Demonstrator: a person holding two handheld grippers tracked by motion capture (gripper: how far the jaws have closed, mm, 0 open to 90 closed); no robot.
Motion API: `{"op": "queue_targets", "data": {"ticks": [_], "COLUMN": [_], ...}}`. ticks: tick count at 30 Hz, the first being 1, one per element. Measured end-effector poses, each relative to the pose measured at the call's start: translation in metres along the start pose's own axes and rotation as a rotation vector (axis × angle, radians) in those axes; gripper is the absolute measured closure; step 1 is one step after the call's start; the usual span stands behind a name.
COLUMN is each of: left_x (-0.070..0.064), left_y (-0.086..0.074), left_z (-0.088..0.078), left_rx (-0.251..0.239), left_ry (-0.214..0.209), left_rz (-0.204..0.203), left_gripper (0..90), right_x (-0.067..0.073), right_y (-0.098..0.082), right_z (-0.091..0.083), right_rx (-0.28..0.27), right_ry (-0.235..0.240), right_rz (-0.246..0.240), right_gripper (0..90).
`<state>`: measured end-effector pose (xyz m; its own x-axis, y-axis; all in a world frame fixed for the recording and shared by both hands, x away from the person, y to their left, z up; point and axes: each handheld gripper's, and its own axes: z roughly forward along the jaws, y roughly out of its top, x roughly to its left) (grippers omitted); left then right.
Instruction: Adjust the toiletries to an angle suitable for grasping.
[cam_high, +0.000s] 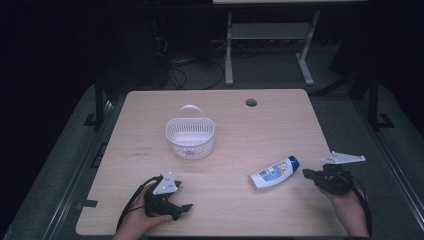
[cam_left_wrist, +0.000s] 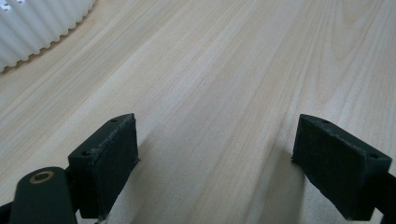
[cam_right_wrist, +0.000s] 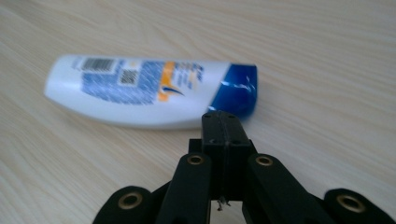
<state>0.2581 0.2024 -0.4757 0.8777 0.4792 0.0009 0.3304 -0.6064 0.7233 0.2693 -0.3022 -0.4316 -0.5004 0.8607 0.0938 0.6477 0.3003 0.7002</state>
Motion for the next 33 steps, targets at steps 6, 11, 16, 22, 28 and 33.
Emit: {"op": "queue_targets", "data": {"ticks": [6, 11, 16, 22, 28, 33], "left_x": [0.0, 0.0, 0.0, 0.0, 0.0, 0.0], "left_y": [0.0, 0.0, 0.0, 0.001, 0.001, 0.001], "left_z": [0.001, 0.001, 0.001, 0.001, 0.001, 0.001], "left_rx": [-0.002, -0.002, -0.002, -0.001, -0.001, -0.002], "left_ry": [0.0, -0.001, -0.001, -0.001, -0.002, -0.001], "left_rz": [-0.003, -0.003, -0.003, -0.004, -0.003, -0.004], "left_gripper": [13.1, 13.1, 13.1, 13.1, 13.1, 13.1], "right_x": [-0.008, -0.01, -0.01, -0.009, -0.006, -0.006], "right_y": [-0.005, -0.003, 0.001, 0.008, 0.019, 0.026], "right_z": [0.012, 0.023, 0.032, 0.042, 0.048, 0.055], "right_rx": [0.038, 0.061, 0.07, 0.075, 0.06, 0.06], "right_ry": [-0.002, -0.003, 0.003, 0.005, 0.008, 0.002], "right_rz": [0.022, 0.009, 0.012, 0.002, -0.013, -0.021], "right_gripper": [89.8, 89.8, 89.8, 89.8, 89.8, 89.8]}}
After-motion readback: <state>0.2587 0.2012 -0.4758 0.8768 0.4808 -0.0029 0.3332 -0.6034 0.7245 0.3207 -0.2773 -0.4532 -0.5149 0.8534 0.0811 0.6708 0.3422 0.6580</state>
